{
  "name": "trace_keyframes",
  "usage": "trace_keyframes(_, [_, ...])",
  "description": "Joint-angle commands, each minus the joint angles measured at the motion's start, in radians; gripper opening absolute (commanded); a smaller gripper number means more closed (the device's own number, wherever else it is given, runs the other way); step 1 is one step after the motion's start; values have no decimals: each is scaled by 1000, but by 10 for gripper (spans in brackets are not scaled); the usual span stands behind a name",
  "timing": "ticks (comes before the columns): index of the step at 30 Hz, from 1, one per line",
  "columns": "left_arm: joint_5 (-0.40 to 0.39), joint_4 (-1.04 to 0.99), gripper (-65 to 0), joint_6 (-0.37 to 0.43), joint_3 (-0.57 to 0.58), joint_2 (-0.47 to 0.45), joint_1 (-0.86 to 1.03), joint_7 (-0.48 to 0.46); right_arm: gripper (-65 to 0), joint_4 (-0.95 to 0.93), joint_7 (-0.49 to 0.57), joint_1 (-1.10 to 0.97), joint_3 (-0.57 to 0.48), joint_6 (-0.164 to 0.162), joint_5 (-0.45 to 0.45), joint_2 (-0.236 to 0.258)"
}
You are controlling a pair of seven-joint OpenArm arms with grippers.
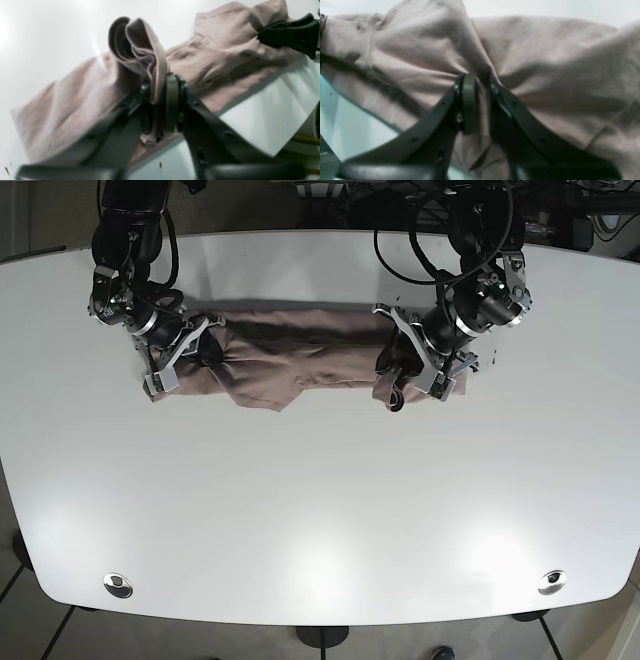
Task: Fold the T-shirt properly
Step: 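Grasp the strip's middle with the left gripper and fold it toward the right gripper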
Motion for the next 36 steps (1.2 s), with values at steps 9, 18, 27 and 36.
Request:
trace_keyframes(9, [-23, 23, -413, -1, 269, -65, -30, -15, -569, 12, -19, 1, -1, -2, -13, 6])
trace_keyframes(18, [-24, 3, -413, -7, -219, -113, -40, -20, -549, 273, -51, -18, 66, -9, -11, -34])
trace_keyframes(27, [-20, -270, -593, -115, -276, -211, -114, -25, -208, 158, -323, 129, 533, 106, -11, -99])
trace_keyframes(36, [-18, -499, -589, -115, -261, -212, -195, -100, -211, -141, -372, 139, 627, 140, 141, -30])
